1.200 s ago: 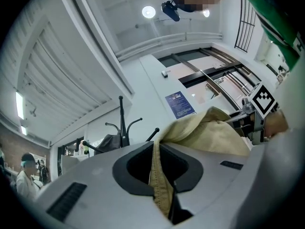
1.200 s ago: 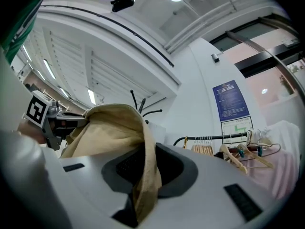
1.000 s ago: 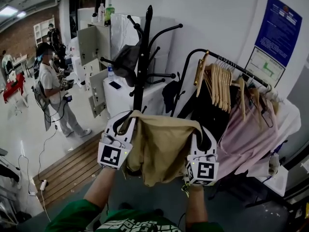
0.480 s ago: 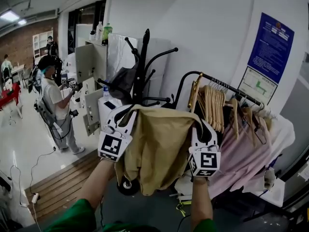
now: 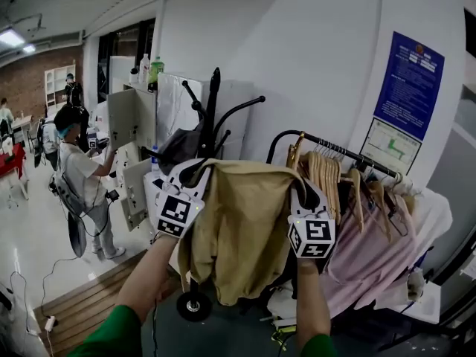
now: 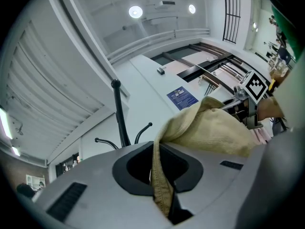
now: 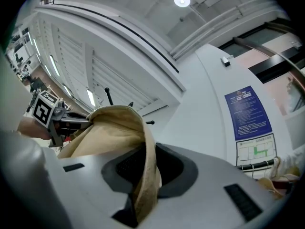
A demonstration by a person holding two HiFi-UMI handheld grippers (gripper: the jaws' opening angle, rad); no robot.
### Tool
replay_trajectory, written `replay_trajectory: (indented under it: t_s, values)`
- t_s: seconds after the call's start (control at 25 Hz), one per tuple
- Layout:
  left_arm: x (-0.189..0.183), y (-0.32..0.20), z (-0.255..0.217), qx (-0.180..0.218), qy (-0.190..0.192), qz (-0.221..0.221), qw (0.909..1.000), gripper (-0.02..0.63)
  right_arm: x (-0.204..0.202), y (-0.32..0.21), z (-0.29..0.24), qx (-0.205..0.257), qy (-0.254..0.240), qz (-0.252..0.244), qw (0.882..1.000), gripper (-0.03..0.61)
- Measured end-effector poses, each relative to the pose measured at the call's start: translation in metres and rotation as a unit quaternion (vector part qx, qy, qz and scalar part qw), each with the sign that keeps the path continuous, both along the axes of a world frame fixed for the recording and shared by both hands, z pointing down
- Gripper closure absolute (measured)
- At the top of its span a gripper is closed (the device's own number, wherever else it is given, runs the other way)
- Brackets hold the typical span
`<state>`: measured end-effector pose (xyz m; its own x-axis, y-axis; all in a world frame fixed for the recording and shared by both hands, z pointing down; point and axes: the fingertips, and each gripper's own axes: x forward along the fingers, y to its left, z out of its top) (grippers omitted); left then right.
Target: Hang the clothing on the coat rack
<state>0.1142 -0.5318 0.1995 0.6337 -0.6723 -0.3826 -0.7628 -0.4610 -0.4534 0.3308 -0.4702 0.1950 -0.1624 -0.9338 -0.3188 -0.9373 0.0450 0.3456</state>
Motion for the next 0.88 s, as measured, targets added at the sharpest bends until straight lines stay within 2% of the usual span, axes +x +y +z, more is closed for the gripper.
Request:
replay_trajectory:
  t_s: [0.36, 0.88]
  values:
    - [0.012, -0.051, 0.004, -0.041, -0.006, 0.015, 0.9991, 0.591, 0.012, -0.055, -0.001, -0.029, -0.017, -0.004, 0.999, 0.512]
    - [0.018, -0.072, 0.029, -0.082, -0.01, 0.022, 0.9964, 0.591, 0.013, -0.092, 0.034, -0.093, -0.052, -0.038, 0.994, 0.512]
